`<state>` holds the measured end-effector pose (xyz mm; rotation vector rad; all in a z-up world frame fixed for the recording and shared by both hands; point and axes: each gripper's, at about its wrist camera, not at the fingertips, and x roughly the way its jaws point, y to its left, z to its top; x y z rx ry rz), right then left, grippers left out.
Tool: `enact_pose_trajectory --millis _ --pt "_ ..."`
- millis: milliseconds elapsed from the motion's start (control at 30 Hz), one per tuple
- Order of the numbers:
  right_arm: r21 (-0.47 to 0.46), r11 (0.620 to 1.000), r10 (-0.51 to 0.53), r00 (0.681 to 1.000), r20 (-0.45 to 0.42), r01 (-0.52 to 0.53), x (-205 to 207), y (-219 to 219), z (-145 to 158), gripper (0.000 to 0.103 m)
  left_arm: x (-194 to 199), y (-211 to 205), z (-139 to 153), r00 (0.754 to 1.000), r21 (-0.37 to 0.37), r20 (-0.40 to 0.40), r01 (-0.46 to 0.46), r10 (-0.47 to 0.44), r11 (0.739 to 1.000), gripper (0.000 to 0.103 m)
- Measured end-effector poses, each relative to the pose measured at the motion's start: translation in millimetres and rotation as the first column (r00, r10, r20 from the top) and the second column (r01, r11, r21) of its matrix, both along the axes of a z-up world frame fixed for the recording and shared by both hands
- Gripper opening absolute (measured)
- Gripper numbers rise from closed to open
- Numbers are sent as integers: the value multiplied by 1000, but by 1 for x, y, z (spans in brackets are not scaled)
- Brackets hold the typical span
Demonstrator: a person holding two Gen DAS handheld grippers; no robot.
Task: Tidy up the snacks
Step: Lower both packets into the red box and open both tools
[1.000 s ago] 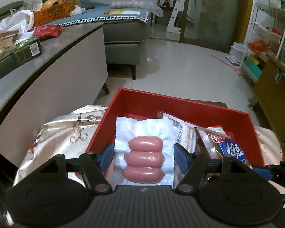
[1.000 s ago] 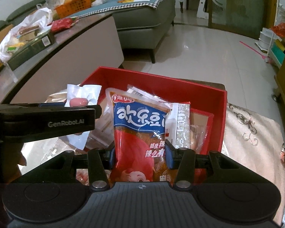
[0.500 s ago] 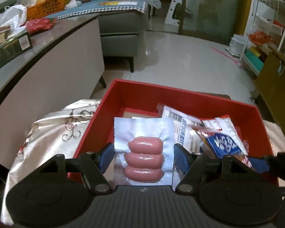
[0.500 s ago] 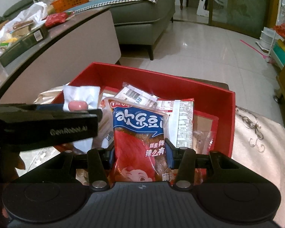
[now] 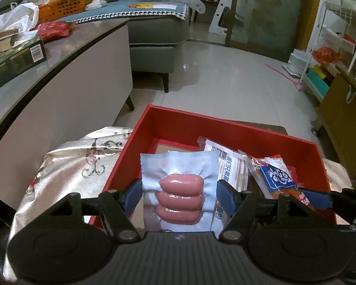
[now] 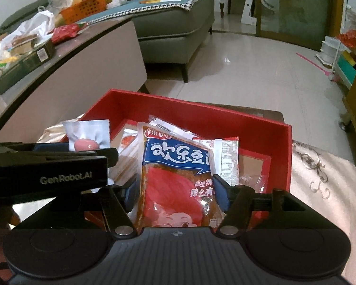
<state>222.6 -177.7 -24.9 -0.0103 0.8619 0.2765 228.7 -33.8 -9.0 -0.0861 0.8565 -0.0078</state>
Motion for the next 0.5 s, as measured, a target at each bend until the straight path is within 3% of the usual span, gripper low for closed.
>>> enact_pose_trajectory --millis 500 --pt "43 999 -33 999 36 31 -3 -15 19 74 -4 31 15 999 -109 -1 -43 43 993 62"
